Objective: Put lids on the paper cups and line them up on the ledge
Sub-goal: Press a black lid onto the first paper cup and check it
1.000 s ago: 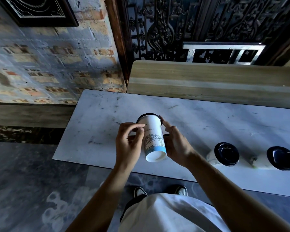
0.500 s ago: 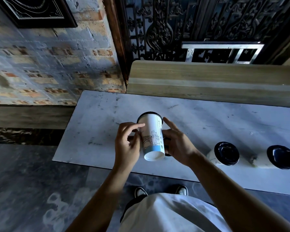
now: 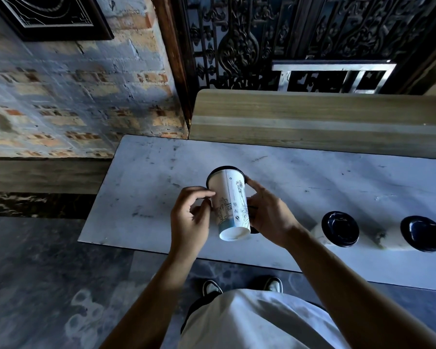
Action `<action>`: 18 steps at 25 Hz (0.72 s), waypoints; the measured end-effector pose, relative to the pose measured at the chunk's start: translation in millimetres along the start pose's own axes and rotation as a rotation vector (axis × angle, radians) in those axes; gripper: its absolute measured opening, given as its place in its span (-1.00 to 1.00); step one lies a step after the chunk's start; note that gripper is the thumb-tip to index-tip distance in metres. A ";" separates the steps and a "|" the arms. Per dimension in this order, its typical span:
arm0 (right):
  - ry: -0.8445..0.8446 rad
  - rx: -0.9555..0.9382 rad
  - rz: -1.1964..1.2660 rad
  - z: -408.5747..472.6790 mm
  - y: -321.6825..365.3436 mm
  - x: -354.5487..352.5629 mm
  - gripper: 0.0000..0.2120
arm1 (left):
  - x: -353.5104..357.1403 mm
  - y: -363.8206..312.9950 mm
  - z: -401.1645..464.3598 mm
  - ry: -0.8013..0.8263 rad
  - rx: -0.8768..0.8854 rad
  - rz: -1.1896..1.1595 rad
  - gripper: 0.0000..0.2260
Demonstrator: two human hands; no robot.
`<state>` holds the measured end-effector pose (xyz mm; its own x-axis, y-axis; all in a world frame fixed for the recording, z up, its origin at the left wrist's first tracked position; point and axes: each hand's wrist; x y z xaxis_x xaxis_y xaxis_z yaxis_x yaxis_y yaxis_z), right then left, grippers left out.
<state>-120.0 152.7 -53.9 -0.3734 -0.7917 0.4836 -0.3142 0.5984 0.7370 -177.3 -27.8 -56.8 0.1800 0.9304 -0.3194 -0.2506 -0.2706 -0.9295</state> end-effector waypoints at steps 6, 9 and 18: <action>0.009 -0.046 -0.016 9.8 -8.7 -10.4 -0.38 | -0.3 -2.7 -1.7 -0.019 -0.111 -0.107 -0.93; 0.036 -0.065 -0.025 11.0 -11.0 -11.1 -0.34 | -0.1 -4.0 -3.2 -0.010 -0.099 -0.121 -0.95; 0.024 -0.015 0.041 11.8 -10.3 -12.6 -0.48 | -2.4 1.4 -1.9 -0.006 0.074 0.000 -0.78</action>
<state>-122.3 157.9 -73.1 -0.3650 -0.7692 0.5245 -0.2855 0.6287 0.7234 -176.3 -30.9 -57.7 0.1747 0.9318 -0.3182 -0.3199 -0.2519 -0.9134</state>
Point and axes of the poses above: each hand's wrist, its own z-axis towards the middle knuckle, its own x-axis out of the palm, y = z × x, and after that the axes turned 4 degrees about -x, right-handed
